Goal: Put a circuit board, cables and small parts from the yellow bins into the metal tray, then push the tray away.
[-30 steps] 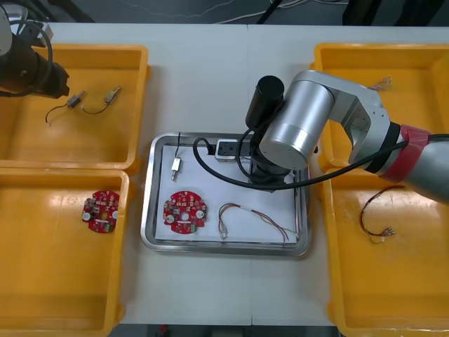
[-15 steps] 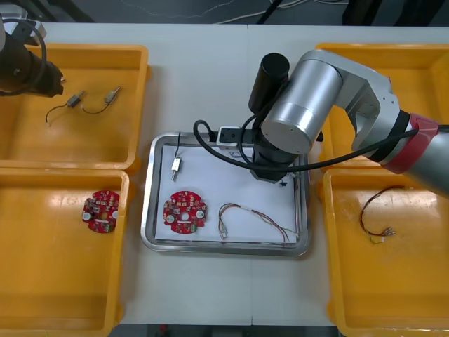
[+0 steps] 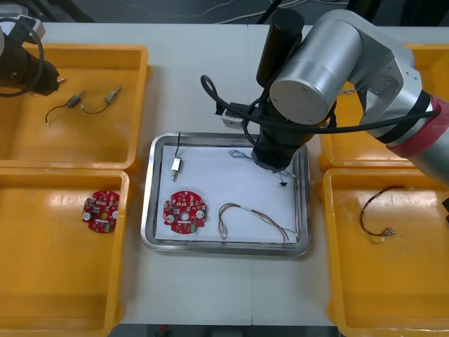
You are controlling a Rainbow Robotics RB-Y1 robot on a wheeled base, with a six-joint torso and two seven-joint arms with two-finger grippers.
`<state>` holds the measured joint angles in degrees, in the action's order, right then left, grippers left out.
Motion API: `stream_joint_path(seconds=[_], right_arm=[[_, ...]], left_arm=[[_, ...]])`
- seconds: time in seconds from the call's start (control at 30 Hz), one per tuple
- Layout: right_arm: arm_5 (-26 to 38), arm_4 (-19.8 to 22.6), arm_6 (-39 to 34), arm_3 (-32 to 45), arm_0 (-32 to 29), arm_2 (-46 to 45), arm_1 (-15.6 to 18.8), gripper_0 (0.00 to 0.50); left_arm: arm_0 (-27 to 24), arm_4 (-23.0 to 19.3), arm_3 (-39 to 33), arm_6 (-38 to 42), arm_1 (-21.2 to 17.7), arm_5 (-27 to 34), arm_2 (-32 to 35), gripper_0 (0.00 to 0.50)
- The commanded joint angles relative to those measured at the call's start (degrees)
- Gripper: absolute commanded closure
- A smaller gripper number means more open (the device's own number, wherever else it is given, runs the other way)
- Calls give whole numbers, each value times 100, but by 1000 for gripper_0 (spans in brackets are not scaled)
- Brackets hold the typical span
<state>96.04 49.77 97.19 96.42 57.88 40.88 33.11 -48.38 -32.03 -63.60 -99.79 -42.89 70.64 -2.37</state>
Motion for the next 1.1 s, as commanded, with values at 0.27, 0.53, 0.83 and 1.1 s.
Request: stream_joint_path(seconds=[0.27,0.53,0.83,1.1], right_arm=[[1396,95,-2046,729,215,-1091,-59,0],[1396,77,-3171,861,144,-1566,99,0],[1396,24,-4050,1195,-348,-2146,486,0],[1396,42,-4586,1353,-743,-2585,890,0]], left_arm=[[-330,12,49,-841,150,-473,-9,0],[-330,144,49,-867,431,-675,-282,0],[-269,214,58,-911,598,-701,-475,0],[-251,258,216,-955,598,-833,-519,0]])
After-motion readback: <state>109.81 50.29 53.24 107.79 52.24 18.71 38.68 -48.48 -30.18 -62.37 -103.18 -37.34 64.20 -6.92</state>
